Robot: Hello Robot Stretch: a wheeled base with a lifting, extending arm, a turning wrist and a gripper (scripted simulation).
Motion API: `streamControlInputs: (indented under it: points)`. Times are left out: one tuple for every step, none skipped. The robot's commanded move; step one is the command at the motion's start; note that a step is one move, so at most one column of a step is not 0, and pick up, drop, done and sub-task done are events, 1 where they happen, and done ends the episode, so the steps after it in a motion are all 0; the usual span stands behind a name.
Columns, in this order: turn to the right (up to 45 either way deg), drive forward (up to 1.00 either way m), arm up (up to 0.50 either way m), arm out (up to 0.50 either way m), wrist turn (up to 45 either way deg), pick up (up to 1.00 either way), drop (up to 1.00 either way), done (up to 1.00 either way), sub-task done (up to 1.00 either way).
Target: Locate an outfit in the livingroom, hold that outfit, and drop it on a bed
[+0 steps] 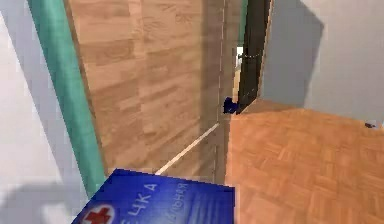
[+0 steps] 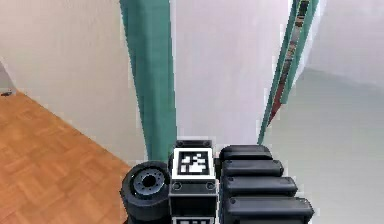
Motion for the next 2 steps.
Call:
streamControlInputs:
  points:
    - [42.0, 0.0, 0.0, 0.0, 0.0, 0.0, 0.0, 0.0, 0.0]
    - [0.0, 0.8, 0.0, 0.0, 0.0, 0.0, 0.0, 0.0, 0.0]
